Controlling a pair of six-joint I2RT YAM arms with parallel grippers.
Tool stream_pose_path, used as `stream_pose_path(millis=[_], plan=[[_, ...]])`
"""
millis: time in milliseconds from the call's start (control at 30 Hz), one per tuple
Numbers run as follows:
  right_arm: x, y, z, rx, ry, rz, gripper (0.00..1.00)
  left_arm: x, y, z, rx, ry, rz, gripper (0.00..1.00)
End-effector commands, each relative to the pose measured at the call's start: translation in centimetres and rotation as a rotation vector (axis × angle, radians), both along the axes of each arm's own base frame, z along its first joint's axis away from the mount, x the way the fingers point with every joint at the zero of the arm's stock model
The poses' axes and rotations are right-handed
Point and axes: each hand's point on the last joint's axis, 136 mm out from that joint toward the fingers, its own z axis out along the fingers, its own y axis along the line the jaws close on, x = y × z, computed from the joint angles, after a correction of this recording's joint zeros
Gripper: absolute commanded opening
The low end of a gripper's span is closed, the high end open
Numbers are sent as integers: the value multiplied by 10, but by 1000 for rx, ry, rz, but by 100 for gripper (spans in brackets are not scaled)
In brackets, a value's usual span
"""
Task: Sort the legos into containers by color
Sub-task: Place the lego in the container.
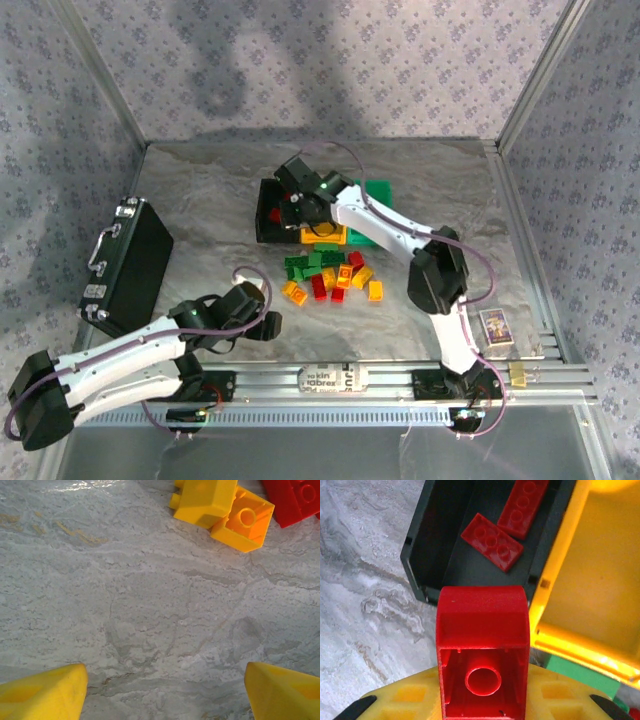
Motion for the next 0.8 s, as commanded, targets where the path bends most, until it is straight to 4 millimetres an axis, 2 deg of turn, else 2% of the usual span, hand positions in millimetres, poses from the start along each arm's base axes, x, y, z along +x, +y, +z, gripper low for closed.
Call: stream_pose_path(millis=[0, 100, 300, 433, 767], plan=[[6, 8, 4, 0, 22, 68, 34, -1, 4, 3, 15, 2, 20, 81], [22, 21, 1, 40, 33, 80, 34, -1, -4, 12, -13, -15, 9, 81], [44, 38, -4, 71, 36, 84, 34, -7, -12, 11, -34, -9, 13, 81], [59, 39, -11, 110, 42, 60, 34, -10, -10, 15, -17, -13, 11, 81], [71, 36, -16, 117, 29, 52, 34, -15, -6, 14, -21, -19, 12, 80]])
